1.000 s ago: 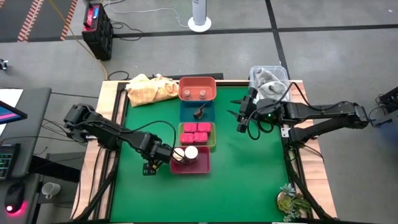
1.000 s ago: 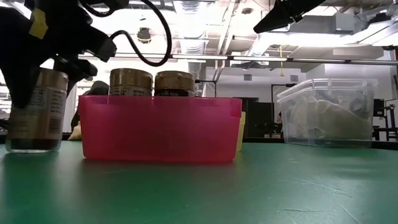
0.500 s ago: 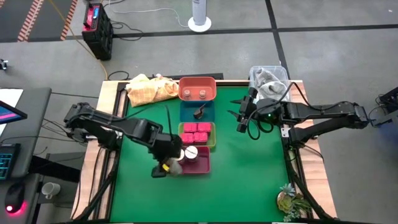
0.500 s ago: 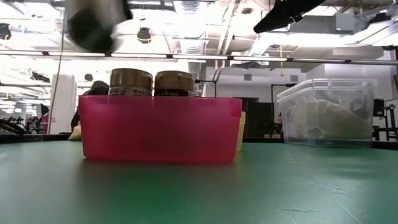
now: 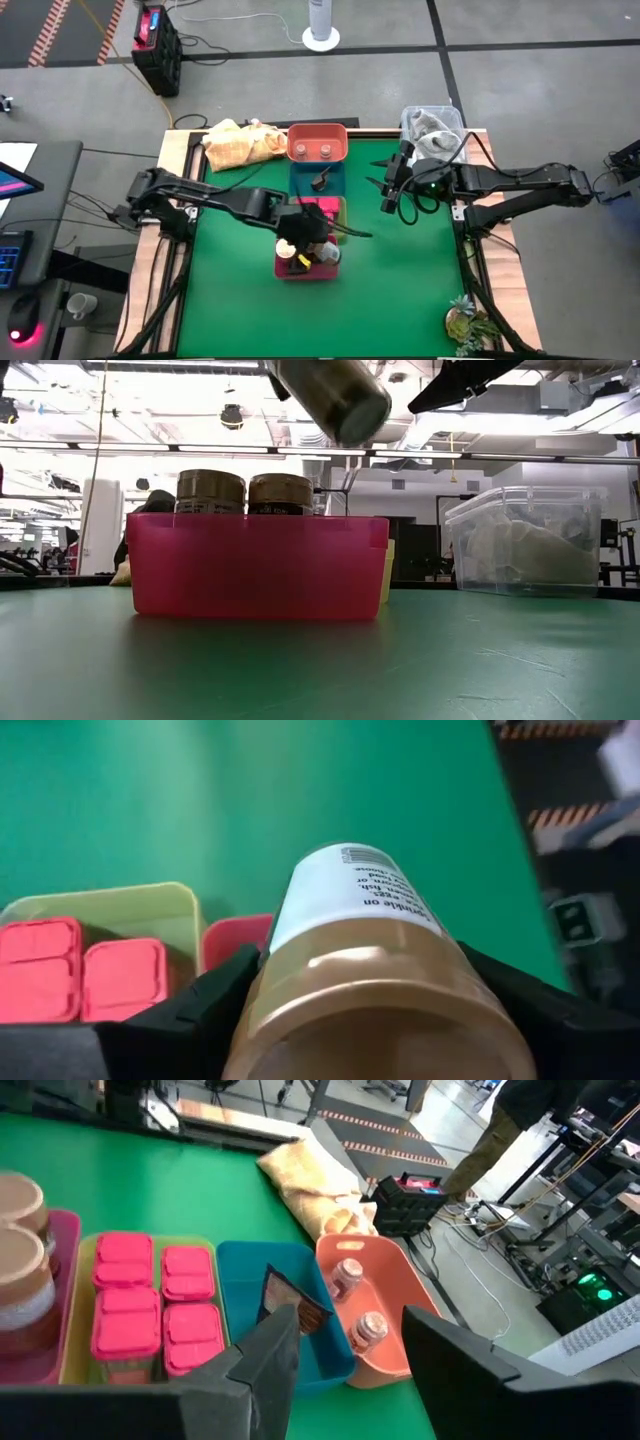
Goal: Sort spices by type
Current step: Put the brown seasoning can into the red bin
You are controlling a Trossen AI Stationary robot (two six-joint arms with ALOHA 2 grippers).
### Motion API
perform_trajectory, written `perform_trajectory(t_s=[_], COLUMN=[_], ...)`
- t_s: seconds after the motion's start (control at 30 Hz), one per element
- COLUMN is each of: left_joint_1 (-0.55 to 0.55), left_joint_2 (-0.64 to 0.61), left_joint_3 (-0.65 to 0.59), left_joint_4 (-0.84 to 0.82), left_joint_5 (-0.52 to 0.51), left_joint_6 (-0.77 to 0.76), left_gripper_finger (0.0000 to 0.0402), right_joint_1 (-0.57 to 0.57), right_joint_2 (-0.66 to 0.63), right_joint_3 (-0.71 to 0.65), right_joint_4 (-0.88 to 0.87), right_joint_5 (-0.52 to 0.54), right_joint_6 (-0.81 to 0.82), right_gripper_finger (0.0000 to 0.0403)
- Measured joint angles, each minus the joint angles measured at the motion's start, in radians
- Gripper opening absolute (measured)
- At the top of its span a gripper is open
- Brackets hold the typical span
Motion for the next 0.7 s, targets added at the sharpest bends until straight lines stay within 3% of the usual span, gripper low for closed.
perform_trajectory(t_s=[0.37, 0.7], left_joint_1=[-0.019, -0.032], left_joint_2=[0.242, 0.346], left_joint_3=[0.247, 0.259], left_joint_4=[-0.247, -0.346], left_joint_5=[-0.056, -0.154], left_joint_6=[0.301, 0.514], left_gripper_finger=[0.027, 0.027], right_joint_1=[-0.02, -0.02], right_joint_2=[0.0, 0.0], right_joint_3=[0.0, 0.0], right_joint_4=[-0.036, -0.031], right_joint_5=[0.028, 0.028], right_joint_6=[-0.012, -0.014], right_gripper_finger=[0.0213, 0.0213])
